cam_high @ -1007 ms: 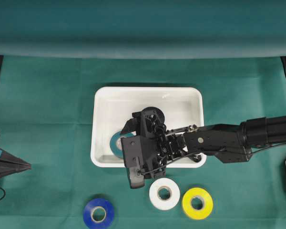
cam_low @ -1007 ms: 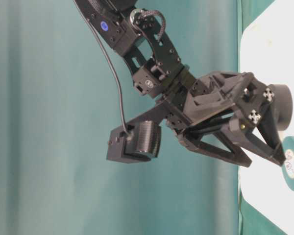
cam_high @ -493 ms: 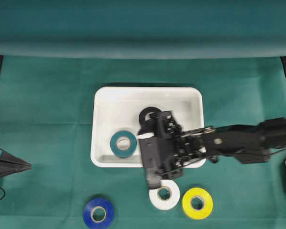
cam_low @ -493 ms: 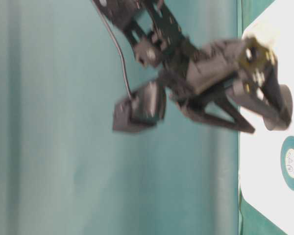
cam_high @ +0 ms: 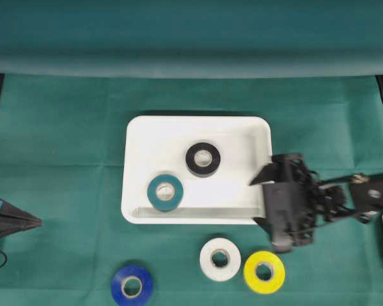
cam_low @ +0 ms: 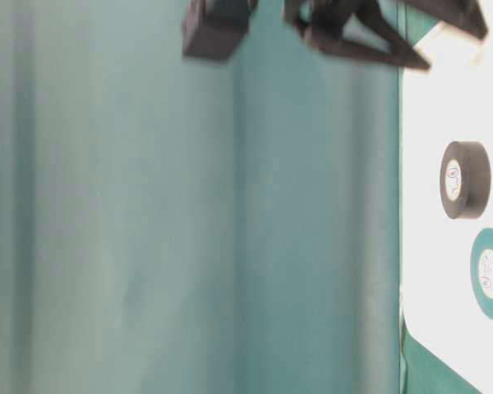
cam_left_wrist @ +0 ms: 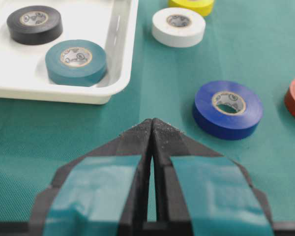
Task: Put the tape into the white case with the right arm.
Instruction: 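Open the right gripper and retract it to the right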
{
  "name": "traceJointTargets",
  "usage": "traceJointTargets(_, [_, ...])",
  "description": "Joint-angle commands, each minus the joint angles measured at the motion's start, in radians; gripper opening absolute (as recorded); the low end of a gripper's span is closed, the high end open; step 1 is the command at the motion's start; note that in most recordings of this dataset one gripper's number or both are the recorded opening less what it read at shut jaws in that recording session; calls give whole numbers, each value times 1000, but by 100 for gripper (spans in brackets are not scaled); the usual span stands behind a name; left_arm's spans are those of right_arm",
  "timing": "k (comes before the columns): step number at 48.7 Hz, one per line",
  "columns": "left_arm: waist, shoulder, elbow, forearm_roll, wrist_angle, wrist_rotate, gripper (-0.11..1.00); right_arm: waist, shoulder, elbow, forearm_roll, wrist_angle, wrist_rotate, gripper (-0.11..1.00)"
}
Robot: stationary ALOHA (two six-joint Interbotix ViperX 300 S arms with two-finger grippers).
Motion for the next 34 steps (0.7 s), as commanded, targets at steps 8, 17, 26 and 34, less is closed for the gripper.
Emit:
traceJointTargets(8, [0,9,-14,2,-5,2,0,-2,-225,175,3,-8,25,64])
traceJointTargets(17, [0,9,-14,0,-5,2,0,-2,-385,295,8,-34,66,63])
traceJointTargets(26, [0,9,-14,0,-5,2,0,-2,-433,333,8,-66,77,62])
traceJointTargets(34, [0,9,-12,0,-5,2,0,12,-417,327,8,-67,77,62])
